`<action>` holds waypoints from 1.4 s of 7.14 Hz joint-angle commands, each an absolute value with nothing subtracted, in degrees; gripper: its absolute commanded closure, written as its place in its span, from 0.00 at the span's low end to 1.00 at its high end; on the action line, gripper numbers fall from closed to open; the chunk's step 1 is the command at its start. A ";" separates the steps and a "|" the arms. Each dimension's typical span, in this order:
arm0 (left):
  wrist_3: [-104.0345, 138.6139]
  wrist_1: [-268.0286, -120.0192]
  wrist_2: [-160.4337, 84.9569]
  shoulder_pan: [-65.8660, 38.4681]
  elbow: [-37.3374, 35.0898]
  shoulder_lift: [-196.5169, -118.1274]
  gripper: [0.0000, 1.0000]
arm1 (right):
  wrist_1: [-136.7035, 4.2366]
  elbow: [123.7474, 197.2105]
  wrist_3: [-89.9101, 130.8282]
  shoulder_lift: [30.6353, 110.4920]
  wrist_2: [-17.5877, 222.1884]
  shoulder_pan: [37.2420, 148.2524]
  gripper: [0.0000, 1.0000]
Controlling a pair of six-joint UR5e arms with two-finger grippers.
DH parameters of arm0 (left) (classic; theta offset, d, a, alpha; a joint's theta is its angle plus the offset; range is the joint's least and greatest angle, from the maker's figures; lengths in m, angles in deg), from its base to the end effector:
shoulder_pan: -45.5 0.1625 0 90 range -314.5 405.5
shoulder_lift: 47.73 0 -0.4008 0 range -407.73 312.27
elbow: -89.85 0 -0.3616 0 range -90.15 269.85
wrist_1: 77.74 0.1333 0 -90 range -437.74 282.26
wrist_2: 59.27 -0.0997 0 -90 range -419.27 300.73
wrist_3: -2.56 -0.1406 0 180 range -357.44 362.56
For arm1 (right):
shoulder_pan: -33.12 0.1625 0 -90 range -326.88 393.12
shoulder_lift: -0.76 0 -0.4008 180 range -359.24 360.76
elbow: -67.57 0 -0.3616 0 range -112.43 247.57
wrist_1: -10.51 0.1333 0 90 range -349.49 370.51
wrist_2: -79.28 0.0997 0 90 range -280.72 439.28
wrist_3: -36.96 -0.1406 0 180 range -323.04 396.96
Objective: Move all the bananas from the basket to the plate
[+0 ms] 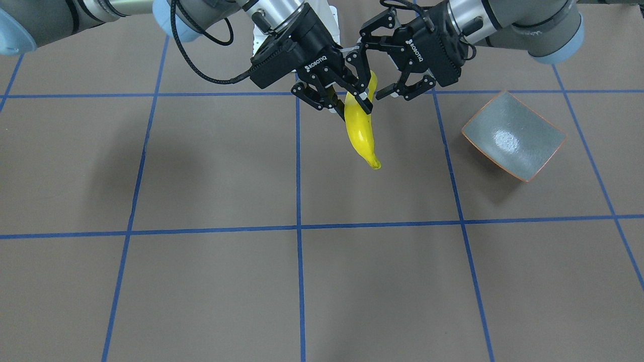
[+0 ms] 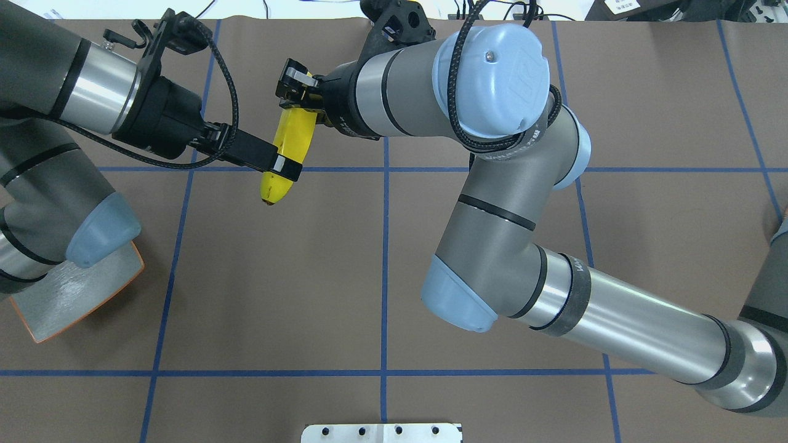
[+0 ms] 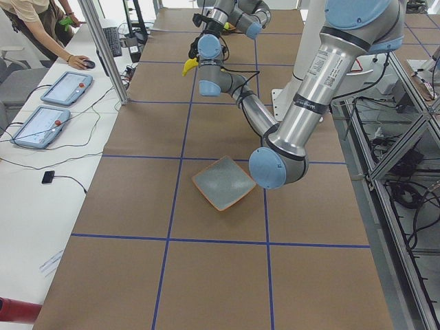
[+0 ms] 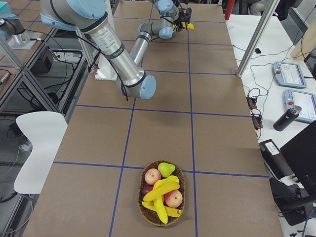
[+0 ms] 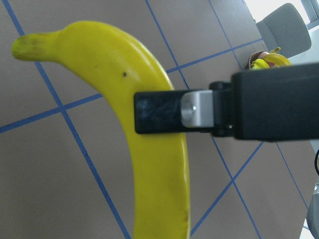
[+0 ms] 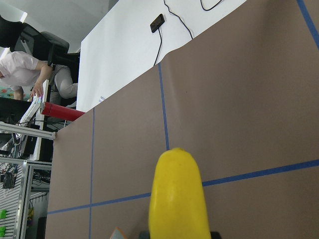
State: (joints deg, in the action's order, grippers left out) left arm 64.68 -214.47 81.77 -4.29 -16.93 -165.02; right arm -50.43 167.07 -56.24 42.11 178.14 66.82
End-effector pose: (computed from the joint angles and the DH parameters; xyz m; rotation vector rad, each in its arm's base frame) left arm 0.3242 -0.4207 0.1663 0.3755 1.5493 0.4057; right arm -0.4666 -0.4454 0.0273 0.2825 -1.5096 0.3961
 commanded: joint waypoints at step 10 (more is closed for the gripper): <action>64.61 -215.91 81.79 -4.60 -17.47 -164.01 1.00 | -49.34 173.21 -51.56 46.62 178.68 67.56 0.00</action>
State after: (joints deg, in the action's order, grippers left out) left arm 64.54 -215.85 81.76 -4.45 -17.39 -164.34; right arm -48.98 171.66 -52.69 44.54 178.40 66.68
